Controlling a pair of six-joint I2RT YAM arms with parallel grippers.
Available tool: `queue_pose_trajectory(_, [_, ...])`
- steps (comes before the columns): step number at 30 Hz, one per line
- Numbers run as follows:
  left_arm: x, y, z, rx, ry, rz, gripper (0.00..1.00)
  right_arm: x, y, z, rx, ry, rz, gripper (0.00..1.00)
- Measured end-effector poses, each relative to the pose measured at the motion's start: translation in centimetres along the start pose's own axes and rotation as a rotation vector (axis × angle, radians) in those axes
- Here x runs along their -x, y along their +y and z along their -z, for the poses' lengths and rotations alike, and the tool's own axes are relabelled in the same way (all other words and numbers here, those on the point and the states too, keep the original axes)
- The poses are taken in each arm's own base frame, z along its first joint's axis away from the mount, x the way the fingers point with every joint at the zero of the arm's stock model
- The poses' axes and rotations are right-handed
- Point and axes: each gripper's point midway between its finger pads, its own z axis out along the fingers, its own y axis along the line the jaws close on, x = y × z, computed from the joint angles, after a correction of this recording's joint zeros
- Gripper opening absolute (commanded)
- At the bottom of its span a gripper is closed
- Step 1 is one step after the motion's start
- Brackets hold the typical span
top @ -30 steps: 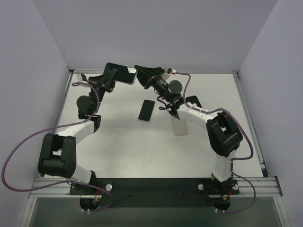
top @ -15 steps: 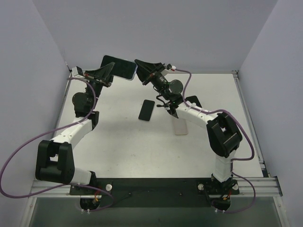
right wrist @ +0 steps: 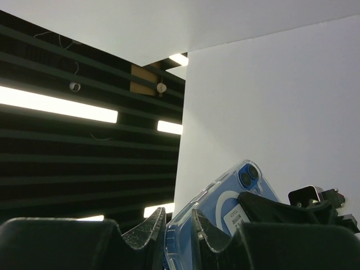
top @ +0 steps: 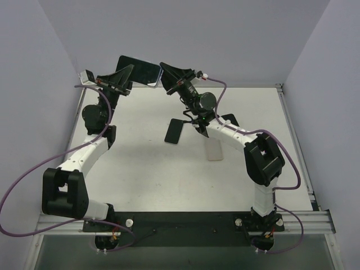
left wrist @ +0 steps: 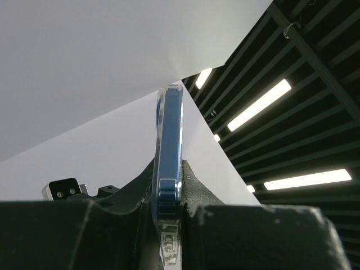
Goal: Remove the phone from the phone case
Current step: Remove the phone case from the phone.
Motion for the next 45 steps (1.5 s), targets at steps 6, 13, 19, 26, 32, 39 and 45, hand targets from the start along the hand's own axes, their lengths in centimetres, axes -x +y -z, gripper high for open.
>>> queue_pose_trajectory(6, [-0.4,-0.9,-0.4,-0.02,0.021,-0.013,0.0,-0.3,0.7,0.0,0.027,0.009,-0.007,0.0])
queue_pose_trajectory(13, [-0.7,-0.5,-0.3,-0.003,0.039,-0.016,0.0,-0.1,-0.1,0.9,0.005,0.031,-0.015,0.0])
queue_pose_trajectory(19, [-1.4,0.7,-0.1,0.046,0.083,-0.009,0.0,0.0,-0.9,2.6,-0.063,0.116,0.0,0.0])
queue_pose_trajectory(26, [-2.5,0.8,0.3,0.057,0.145,-0.004,0.0,-0.9,-1.1,4.5,-0.116,0.198,0.053,0.0])
queue_pose_trajectory(32, [-2.9,0.8,0.6,0.059,0.179,-0.011,0.0,-1.6,-1.6,5.6,-0.254,0.228,0.295,0.0])
queue_pose_trajectory(39, [-3.2,0.4,0.7,0.043,0.199,-0.015,0.0,-2.2,-1.8,5.9,-0.333,0.28,0.465,0.07])
queue_pose_trajectory(45, [-2.6,1.1,1.2,0.059,0.17,-0.012,0.0,-2.0,-2.7,5.8,-0.369,0.325,0.488,0.21])
